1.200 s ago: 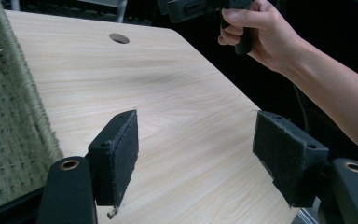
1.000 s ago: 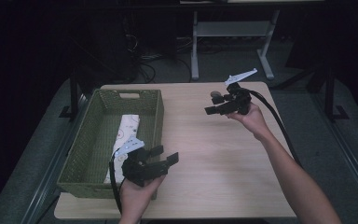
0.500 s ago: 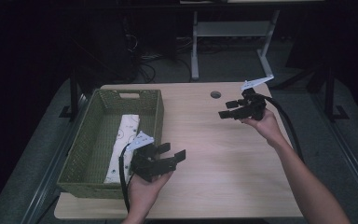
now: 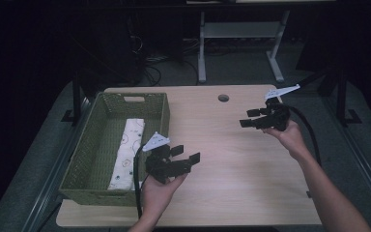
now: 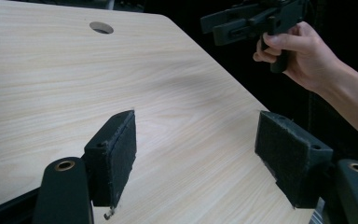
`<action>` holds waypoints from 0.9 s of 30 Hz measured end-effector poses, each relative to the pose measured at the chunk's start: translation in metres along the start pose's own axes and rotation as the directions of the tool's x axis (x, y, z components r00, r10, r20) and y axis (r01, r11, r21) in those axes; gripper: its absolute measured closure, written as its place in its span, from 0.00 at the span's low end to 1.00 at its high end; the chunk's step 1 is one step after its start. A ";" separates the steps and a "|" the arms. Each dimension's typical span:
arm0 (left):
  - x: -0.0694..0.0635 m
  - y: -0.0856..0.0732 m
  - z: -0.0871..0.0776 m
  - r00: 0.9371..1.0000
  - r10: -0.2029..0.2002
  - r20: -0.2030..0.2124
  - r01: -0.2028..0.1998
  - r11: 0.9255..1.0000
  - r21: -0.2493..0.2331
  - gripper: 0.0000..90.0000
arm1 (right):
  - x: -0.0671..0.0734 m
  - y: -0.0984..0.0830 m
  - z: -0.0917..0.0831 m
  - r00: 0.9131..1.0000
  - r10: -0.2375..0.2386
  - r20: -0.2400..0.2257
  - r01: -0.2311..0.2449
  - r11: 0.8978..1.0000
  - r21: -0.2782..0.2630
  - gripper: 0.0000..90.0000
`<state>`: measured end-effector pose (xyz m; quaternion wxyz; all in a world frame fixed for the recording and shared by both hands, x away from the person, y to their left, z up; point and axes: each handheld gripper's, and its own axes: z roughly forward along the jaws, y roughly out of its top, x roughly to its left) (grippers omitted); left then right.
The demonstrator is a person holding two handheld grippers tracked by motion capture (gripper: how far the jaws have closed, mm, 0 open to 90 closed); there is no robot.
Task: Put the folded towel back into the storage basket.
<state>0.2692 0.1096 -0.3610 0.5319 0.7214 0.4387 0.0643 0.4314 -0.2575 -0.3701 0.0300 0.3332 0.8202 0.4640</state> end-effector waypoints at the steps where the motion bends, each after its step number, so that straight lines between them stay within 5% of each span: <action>1: 0.000 0.000 0.001 1.000 -0.007 0.002 0.007 1.000 0.002 0.32 | -0.001 -0.002 -0.002 1.000 0.004 0.000 -0.004 1.000 0.001 0.32; 7: -0.016 0.003 0.006 0.999 0.032 0.025 -0.032 0.999 0.007 0.31 | -0.005 -0.015 -0.010 1.000 0.018 0.016 -0.018 1.000 0.003 0.31; 27: -0.031 0.003 0.038 0.997 0.044 0.063 -0.046 0.999 0.027 0.31 | -0.013 -0.065 -0.047 0.996 0.061 0.060 -0.061 0.998 -0.011 0.30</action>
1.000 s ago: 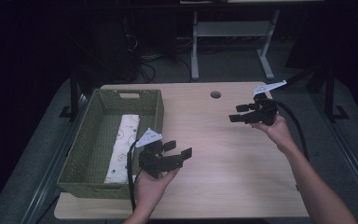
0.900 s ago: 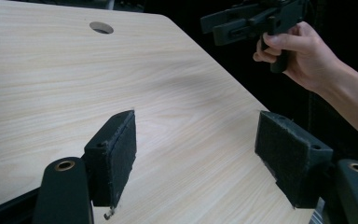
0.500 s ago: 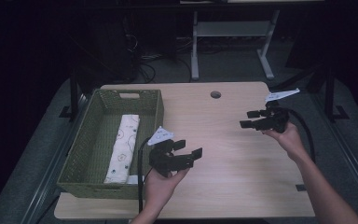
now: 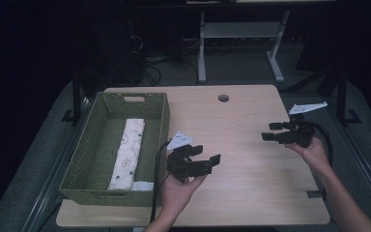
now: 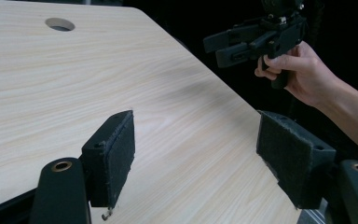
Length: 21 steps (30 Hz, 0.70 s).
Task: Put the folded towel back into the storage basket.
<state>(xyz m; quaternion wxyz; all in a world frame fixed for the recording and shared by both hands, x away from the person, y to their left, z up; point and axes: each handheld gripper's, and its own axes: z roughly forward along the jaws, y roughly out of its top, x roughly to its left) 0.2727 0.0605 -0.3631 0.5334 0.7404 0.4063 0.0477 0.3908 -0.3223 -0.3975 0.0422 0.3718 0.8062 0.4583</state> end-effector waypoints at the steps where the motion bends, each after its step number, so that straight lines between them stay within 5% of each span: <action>1: -0.001 0.000 0.002 1.000 -0.001 0.002 0.001 1.000 0.002 0.31 | -0.001 -0.003 -0.002 1.000 -0.002 0.005 0.002 1.000 0.001 0.30; 21: -0.009 -0.005 0.027 0.999 0.017 0.032 -0.017 1.000 0.020 0.30 | -0.004 -0.053 -0.028 0.998 0.055 0.035 -0.055 0.998 -0.003 0.29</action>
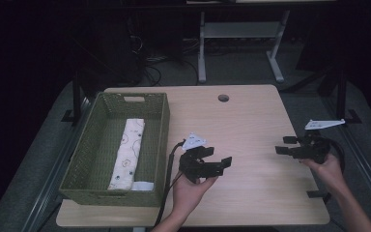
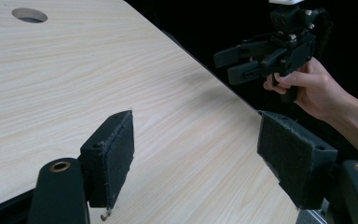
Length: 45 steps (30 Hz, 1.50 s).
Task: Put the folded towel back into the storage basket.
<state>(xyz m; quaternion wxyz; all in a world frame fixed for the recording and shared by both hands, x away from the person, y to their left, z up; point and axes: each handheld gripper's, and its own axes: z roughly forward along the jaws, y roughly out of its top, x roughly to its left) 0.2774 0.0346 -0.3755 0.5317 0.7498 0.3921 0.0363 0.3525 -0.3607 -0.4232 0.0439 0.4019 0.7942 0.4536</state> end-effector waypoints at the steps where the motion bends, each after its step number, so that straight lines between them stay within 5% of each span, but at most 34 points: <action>1: 0.000 0.000 0.001 1.000 0.002 0.002 -0.002 1.000 0.002 0.30 | 0.000 -0.002 -0.001 1.000 0.001 0.002 -0.001 1.000 -0.002 0.29; 25: -0.002 -0.021 0.021 1.000 0.019 0.020 -0.019 0.999 0.028 0.29 | 0.004 -0.052 -0.019 0.999 0.041 0.027 -0.041 0.999 -0.011 0.29; 45: -0.003 -0.041 0.019 0.998 0.036 0.046 -0.038 0.998 0.048 0.28 | 0.044 -0.082 -0.034 0.996 0.008 0.093 -0.003 0.998 -0.058 0.24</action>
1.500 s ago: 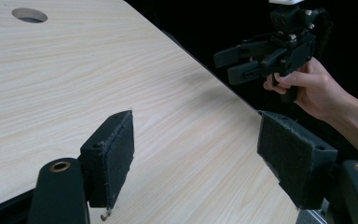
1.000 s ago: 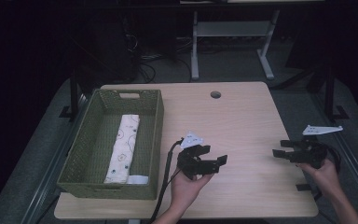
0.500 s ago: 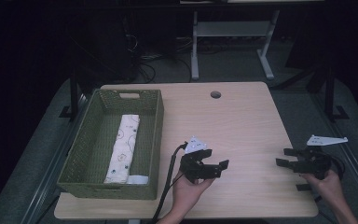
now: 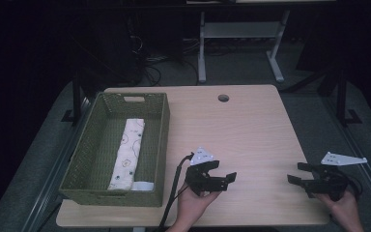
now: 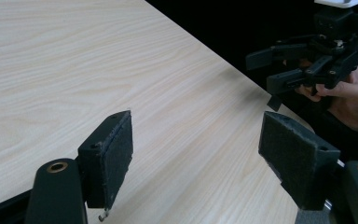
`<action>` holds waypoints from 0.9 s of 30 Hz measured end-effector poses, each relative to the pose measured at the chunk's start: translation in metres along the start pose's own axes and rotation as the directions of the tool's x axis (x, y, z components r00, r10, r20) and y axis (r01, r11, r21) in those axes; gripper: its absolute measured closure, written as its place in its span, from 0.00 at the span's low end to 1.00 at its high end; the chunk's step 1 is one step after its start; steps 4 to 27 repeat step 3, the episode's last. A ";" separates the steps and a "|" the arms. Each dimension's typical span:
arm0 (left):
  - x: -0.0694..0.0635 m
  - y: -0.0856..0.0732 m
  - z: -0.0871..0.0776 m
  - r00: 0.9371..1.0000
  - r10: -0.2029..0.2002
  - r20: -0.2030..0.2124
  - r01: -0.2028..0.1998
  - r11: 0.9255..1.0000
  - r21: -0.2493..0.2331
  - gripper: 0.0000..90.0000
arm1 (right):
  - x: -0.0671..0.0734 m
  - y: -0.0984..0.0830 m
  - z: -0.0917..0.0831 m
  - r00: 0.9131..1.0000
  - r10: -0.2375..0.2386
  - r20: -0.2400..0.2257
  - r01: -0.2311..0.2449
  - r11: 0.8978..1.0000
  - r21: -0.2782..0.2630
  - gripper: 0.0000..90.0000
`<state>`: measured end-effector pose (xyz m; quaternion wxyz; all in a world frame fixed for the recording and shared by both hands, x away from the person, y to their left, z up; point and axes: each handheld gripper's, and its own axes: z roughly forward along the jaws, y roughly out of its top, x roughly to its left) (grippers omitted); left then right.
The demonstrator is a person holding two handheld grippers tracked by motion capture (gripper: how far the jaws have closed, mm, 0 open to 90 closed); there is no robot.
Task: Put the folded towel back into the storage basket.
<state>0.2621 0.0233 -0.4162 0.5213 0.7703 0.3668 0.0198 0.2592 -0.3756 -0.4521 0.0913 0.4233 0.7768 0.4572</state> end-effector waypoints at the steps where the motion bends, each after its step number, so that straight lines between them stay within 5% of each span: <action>1: 0.000 -0.001 0.000 1.000 -0.004 0.002 0.004 1.000 0.001 0.28 | 0.003 -0.001 0.000 1.000 -0.009 0.005 0.009 1.000 -0.013 0.23; 27: 0.000 -0.002 -0.001 1.000 -0.003 0.007 0.003 1.000 0.007 0.28 | 0.007 -0.002 0.000 1.000 -0.013 0.013 0.014 1.000 -0.024 0.23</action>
